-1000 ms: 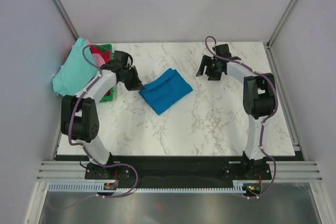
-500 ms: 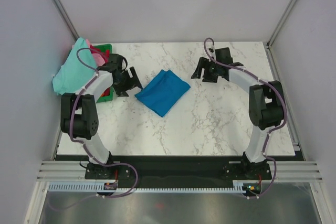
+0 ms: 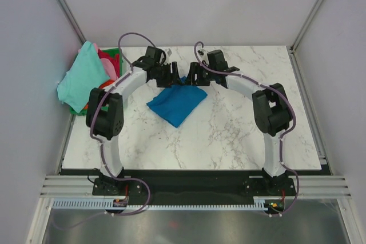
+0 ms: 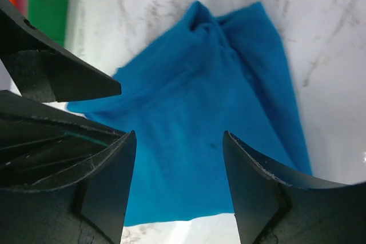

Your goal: Fold and stack the t-shirts

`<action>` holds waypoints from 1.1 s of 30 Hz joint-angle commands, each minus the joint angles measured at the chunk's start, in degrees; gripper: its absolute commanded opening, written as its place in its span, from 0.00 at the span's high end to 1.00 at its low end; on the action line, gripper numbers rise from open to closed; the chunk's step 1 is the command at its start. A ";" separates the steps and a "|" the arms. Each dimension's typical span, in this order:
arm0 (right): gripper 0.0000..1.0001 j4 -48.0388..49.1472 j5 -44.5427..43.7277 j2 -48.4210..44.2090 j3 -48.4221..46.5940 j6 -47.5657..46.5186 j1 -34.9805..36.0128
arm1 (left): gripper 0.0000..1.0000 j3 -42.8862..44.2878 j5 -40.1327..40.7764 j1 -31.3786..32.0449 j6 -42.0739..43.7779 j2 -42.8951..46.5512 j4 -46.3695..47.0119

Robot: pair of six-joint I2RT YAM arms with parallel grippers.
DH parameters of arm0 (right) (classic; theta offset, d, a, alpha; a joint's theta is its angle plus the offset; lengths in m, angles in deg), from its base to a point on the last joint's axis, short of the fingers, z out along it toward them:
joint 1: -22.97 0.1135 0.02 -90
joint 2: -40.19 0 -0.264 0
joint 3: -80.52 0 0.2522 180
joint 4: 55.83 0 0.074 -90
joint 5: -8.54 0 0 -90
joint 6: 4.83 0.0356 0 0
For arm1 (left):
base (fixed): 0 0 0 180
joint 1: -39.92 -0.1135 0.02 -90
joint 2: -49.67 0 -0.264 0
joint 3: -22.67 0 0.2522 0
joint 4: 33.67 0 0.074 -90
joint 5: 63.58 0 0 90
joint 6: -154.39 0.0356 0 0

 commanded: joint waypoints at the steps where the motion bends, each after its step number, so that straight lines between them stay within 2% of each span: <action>1: 0.30 0.91 -0.90 3.57 0.95 -0.91 -1.02 | 0.30 3.29 -2.32 -0.70 4.36 -6.91 -0.73; 6: 0.33 2.49 -3.19 3.94 10.53 -1.00 -1.02 | 0.33 8.82 -2.06 -3.16 4.97 -14.73 -1.17; 9: 0.33 4.59 -3.72 0.61 17.90 -0.03 -1.02 | 0.33 16.63 -0.82 -5.44 5.24 -19.73 -4.93; 13: 0.33 5.48 -5.21 -5.11 25.64 1.20 -0.76 | 0.33 32.51 -0.47 -7.73 5.41 -24.66 -11.61; 17: 0.31 3.64 -6.00 -11.61 30.40 1.82 0.38 | 0.31 40.03 0.50 -7.91 5.68 -23.89 -16.98; 20: 0.28 -1.28 -6.36 -16.71 28.66 1.03 1.70 | 0.29 37.50 0.32 -7.30 5.42 -17.23 -17.78; 22: 0.25 -4.96 -6.97 -20.84 26.38 0.24 2.23 | 0.27 32.06 0.94 -6.59 5.94 -11.87 -18.04; 23: 0.22 -5.94 -8.10 -23.47 25.58 -0.03 2.23 | 0.25 29.95 2.07 -5.46 6.38 -6.02 -18.13; 25: 0.18 -9.96 -10.91 -25.42 22.26 -1.34 2.23 | 0.21 23.28 3.74 -3.61 7.17 -0.36 -19.36; 26: 0.13 -11.03 -12.67 -26.38 21.19 -2.05 2.14 | 0.19 20.64 4.45 -3.08 7.43 6.02 -19.54; 27: 0.10 -12.00 -15.47 -26.39 20.22 -3.44 1.71 | 0.18 15.13 4.98 -2.64 7.70 8.87 -19.80; 29: 0.07 -14.03 -17.08 -24.39 17.67 -4.33 0.66 | 0.13 10.00 6.99 -1.58 8.40 16.59 -19.71; 33: 0.08 -14.65 -15.41 -17.53 13.37 -5.13 -3.56 | 0.11 -1.68 12.00 -1.14 10.77 25.48 -19.80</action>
